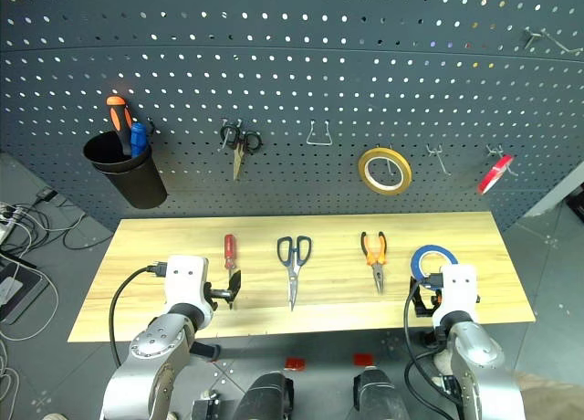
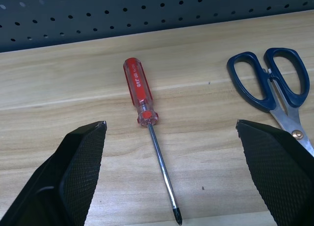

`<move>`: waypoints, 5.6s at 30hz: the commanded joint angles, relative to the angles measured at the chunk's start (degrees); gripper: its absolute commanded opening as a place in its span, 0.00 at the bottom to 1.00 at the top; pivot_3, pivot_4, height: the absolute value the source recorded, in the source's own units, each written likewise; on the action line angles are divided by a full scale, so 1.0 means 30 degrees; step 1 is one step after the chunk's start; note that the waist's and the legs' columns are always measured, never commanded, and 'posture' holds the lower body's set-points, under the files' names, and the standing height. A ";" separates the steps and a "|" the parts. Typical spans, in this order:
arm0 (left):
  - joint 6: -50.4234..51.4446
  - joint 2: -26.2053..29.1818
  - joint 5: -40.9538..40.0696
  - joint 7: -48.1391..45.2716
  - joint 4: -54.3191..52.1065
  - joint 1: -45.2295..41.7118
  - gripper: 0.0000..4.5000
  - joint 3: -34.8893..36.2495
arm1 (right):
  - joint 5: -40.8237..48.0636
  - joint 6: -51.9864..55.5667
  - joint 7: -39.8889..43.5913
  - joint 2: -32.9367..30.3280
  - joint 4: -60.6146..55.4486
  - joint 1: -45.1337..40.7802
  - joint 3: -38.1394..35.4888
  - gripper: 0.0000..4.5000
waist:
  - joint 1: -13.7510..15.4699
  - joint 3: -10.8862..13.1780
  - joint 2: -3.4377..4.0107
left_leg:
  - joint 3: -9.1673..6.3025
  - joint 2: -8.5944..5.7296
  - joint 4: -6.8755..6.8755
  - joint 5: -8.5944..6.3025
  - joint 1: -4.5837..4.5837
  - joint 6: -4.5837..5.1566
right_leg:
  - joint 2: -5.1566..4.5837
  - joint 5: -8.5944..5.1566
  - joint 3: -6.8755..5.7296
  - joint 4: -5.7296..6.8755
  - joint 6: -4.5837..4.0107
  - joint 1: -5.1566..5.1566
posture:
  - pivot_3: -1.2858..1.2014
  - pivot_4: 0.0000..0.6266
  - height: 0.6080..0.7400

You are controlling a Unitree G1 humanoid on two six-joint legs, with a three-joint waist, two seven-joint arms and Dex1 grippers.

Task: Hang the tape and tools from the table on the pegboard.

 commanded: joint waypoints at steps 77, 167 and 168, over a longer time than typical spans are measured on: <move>-1.6479 -0.1977 0.1302 -1.6044 2.0777 -1.6483 0.99 -0.8846 | 0.0567 -0.2487 0.4937 -0.3935 0.9578 -0.7574 0.0403 1.00 | -0.0592 0.3640 0.0139 | -0.0017 -0.0011 0.0359 0.0030 -0.0293 -0.0002 | 0.0002 -0.0003 -0.0007 0.0313 0.0014 -0.0273 | 0.53 0.75 1.00; -0.9779 0.1989 -0.0627 -1.1885 0.7239 -0.7531 1.00 -0.6294 | -0.1591 0.0693 0.3067 -0.1005 0.4103 -0.5700 0.3365 0.99 | -0.0650 0.0657 0.0205 | -0.0084 -0.0245 0.0360 0.0123 -0.0439 -0.0072 | -0.0218 0.0017 -0.0063 0.0322 0.0043 -0.0380 | 0.53 0.44 1.00; -0.9920 0.2379 -0.0581 -1.1842 0.7243 -0.7261 1.00 -0.6172 | -0.1325 0.1536 0.3160 -0.0817 0.4054 -0.5951 0.3512 0.99 | -0.0651 0.0658 0.0206 | -0.0095 -0.0245 0.0361 0.0104 -0.0436 -0.0038 | -0.0218 0.0017 -0.0066 0.0319 0.0043 -0.0378 | 0.53 0.45 1.00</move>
